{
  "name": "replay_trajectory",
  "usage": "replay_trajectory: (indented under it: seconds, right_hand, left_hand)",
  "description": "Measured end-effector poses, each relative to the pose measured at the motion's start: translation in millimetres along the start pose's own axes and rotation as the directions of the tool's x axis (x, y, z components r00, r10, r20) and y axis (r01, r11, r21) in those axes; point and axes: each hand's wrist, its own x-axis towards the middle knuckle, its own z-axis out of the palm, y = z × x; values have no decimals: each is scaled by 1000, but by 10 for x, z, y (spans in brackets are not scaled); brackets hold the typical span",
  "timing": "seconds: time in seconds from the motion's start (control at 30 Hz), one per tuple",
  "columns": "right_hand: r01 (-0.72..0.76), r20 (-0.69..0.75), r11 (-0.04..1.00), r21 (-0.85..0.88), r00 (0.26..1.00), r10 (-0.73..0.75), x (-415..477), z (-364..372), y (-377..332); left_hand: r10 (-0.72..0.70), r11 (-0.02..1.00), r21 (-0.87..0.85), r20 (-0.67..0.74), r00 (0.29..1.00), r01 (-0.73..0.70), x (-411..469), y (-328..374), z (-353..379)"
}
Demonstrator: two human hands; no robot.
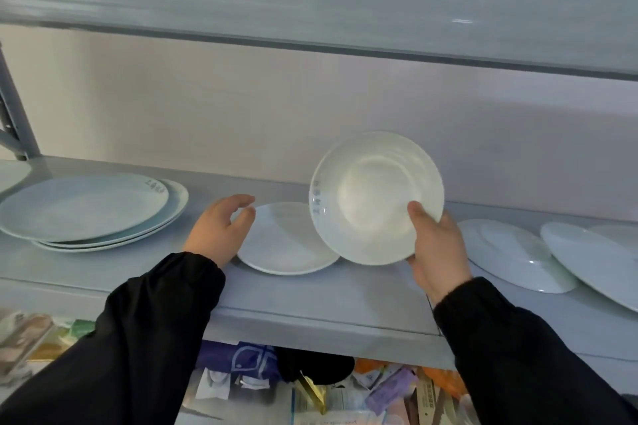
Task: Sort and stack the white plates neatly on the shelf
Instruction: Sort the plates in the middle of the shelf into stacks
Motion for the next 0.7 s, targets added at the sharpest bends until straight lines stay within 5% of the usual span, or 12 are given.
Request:
replay_trajectory:
  seconds: [0.13, 0.27, 0.43, 0.57, 0.7]
  right_hand:
    - [-228, -19, 934, 276, 970, 243, 342, 220, 285]
    - [-274, 50, 925, 263, 961, 271, 438, 242, 410]
    - [-260, 106, 966, -13, 960, 260, 408, 272, 452]
    - [-29, 148, 898, -440, 984, 104, 386, 254, 477]
    - [94, 229, 850, -518, 973, 32, 287, 239, 396]
  left_hand:
    - [14, 1000, -14, -20, 1000, -15, -3, 7, -7]
    - [29, 1000, 2, -17, 999, -29, 12, -9, 5]
    - [19, 999, 27, -26, 999, -18, -10, 15, 4]
    - [18, 999, 44, -28, 999, -17, -35, 46, -8]
    - [23, 999, 40, -19, 1000, -22, -30, 44, -4]
